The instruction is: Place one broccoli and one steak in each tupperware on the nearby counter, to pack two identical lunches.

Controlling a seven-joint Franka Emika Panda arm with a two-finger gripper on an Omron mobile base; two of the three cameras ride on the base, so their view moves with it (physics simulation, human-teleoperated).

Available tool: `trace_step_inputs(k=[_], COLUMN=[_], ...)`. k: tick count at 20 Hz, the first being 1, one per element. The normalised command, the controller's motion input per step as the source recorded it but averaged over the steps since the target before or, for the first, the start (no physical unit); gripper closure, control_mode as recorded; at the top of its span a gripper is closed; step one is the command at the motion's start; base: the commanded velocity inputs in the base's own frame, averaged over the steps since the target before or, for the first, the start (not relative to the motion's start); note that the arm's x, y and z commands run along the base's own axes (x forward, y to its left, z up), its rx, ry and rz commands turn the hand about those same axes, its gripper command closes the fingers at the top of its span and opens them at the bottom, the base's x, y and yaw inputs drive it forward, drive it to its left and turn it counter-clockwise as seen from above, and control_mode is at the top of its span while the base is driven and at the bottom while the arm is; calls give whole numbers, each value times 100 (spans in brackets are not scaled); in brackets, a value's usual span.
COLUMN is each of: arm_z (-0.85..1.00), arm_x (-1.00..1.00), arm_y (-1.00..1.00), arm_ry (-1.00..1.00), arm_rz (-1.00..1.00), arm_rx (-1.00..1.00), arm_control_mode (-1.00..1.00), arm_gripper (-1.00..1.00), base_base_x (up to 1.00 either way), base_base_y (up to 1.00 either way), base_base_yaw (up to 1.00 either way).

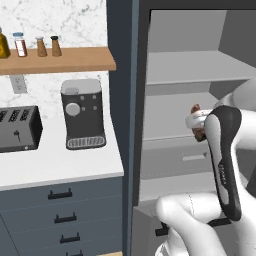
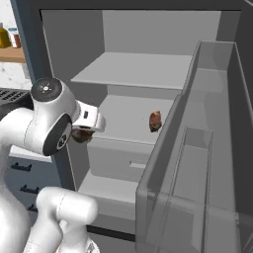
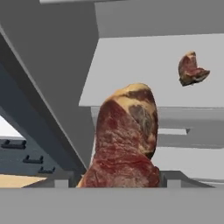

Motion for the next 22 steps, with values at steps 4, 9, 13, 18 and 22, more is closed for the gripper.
trace_step_inputs(k=[4,9,13,18,22], arm_z=[26,36,0,0,0], arm_x=[-67,-61,0,0,0], arm_y=[30,34,0,0,0], arm_ry=[-22,-26,0,0,0], arm_rz=[-2,-2,0,0,0], arm_rx=[0,-3,0,0,0], arm_control_mode=[-100,-100,100,100,100], arm_gripper=[100,100,100,100,100], base_base_x=[0,0,-55,-18,0], base_base_y=[0,0,51,77,100], base_base_yaw=[0,0,-1,0,0])
